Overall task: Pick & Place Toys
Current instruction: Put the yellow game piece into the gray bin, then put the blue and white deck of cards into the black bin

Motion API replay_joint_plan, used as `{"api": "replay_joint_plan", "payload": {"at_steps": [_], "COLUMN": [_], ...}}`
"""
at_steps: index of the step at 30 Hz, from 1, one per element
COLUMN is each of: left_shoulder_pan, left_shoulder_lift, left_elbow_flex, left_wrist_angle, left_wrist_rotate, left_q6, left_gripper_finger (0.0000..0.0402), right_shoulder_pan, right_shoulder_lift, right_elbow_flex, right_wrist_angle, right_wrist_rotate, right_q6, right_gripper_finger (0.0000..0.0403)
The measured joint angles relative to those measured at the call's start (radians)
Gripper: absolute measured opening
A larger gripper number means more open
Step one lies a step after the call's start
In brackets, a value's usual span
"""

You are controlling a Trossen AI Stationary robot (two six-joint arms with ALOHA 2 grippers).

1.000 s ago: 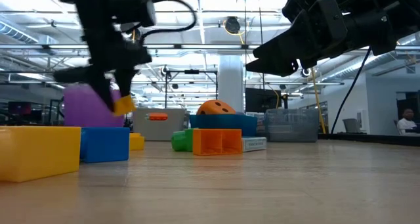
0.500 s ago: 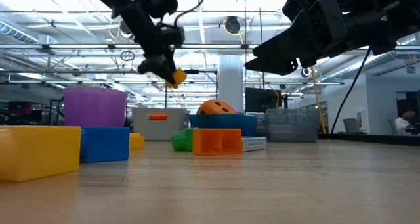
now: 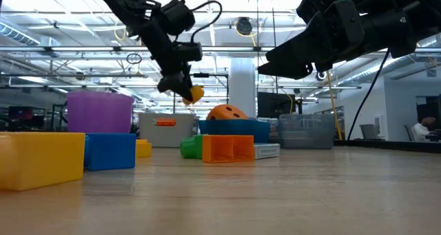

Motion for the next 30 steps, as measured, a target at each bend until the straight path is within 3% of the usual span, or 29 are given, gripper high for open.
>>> {"api": "replay_joint_plan", "payload": {"at_steps": [11, 16, 24, 30], "left_shoulder_pan": [0.000, -0.009, -0.021, 0.013], "left_shoulder_lift": [0.000, -0.001, -0.122, -0.222], "left_elbow_flex": [0.000, 0.000, 0.000, 0.000], "left_wrist_angle": [-0.015, 0.005, 0.049, -0.002], "left_wrist_rotate": [-0.001, -0.072, -0.066, 0.088], "left_q6": [-0.042, -0.003, -0.111, -0.336], "left_gripper_finger": [0.0233, 0.0254, 0.0245, 0.0226], "right_shoulder_pan": [0.000, 0.002, 0.002, 0.014], "right_shoulder_lift": [0.000, 0.000, 0.000, 0.000], "right_elbow_flex": [0.000, 0.000, 0.000, 0.000], "right_wrist_angle": [-0.019, -0.024, -0.062, -0.090], "right_wrist_rotate": [0.000, 0.000, 0.000, 0.000], "right_q6": [0.023, 0.052, 0.082, 0.112], "right_gripper_finger": [0.0348, 0.0348, 0.0348, 0.0348]}}
